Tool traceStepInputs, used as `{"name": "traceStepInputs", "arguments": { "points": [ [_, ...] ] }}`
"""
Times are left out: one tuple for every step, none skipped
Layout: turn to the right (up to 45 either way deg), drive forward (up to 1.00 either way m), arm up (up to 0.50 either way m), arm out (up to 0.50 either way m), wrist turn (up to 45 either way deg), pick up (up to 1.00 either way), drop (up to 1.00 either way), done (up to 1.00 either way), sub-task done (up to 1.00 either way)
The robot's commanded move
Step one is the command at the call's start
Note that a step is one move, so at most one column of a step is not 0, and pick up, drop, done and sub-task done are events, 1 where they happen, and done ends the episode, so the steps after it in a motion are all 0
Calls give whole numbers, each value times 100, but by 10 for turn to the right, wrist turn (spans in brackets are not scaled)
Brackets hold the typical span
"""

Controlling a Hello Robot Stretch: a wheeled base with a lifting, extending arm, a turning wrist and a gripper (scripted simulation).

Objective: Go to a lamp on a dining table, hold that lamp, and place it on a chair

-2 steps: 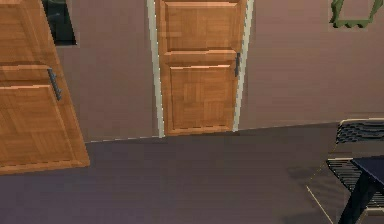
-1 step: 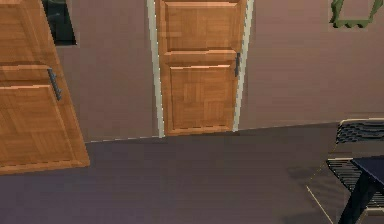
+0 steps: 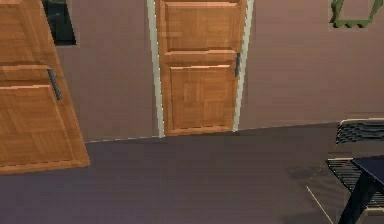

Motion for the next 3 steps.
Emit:
{"name": "traceStepInputs", "arguments": {
  "points": [
    [0,0,-38,0,0,0,0,0,0],
    [0,0,-32,0,0,0,0,0,0],
    [0,0,0,0,0,0,100,0,0]
  ]
}}
